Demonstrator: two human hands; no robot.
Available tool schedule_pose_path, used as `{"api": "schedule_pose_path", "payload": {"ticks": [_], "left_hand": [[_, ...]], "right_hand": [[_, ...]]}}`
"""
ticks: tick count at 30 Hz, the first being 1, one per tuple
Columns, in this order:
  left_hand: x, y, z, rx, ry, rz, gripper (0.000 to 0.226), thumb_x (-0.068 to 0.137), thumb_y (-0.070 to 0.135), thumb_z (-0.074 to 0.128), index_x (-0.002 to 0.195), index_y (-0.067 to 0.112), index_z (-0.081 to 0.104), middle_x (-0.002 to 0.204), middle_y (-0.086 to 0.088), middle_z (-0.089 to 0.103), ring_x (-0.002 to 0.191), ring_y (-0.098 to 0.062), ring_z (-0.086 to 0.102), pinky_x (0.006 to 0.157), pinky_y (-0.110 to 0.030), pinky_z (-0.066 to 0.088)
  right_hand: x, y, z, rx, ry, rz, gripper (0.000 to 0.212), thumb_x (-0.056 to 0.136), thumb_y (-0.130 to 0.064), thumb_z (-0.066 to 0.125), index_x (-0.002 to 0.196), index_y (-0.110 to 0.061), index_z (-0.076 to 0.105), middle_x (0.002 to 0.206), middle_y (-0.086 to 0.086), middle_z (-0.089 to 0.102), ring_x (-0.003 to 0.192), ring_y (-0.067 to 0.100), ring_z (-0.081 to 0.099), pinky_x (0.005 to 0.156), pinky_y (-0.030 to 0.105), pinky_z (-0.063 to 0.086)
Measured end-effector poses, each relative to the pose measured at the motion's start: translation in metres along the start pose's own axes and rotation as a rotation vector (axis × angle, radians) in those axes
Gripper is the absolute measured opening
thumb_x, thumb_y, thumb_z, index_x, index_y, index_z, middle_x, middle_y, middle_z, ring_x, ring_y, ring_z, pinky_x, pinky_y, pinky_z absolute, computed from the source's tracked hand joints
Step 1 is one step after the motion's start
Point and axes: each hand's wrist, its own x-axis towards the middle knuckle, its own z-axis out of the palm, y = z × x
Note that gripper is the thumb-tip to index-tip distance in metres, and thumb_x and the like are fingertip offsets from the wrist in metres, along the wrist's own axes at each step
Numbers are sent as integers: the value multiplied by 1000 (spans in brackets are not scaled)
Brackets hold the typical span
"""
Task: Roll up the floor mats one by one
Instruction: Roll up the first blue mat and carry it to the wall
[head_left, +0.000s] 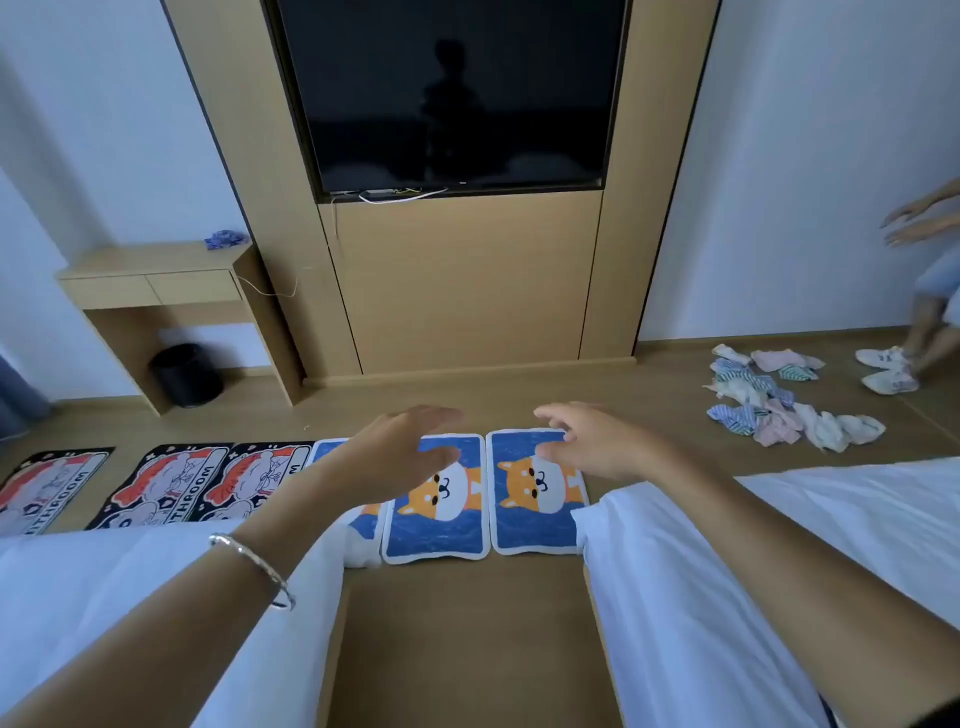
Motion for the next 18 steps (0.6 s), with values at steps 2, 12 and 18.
{"api": "schedule_pose_path", "payload": {"ticks": [2,12,18], "left_hand": [[24,3,-1,-15,2,-23,45,97,32,47,141,32,36,146,14,37,123,-8,45,93,-19,31],[107,-21,-3,-20,-67,-120,47,97,34,47,142,34,33,148,12,34,125,-13,45,98,-24,34],[167,-61,-14,-52,-74,-105,47,98,33,46,143,33,32,147,13,34,126,-16,45,91,-22,35]], "right_hand": [[18,12,-13,21,-9,1,58,93,-45,51,146,-33,32,146,-5,40,127,12,45,103,38,41],[113,33,-27,15,-93,-27,57,94,-47,50,146,-33,31,144,-7,40,126,13,45,99,37,42],[179,33,-30,-19,-146,-20,59,94,-46,50,147,-32,29,146,-7,39,127,13,44,96,32,42]]}}
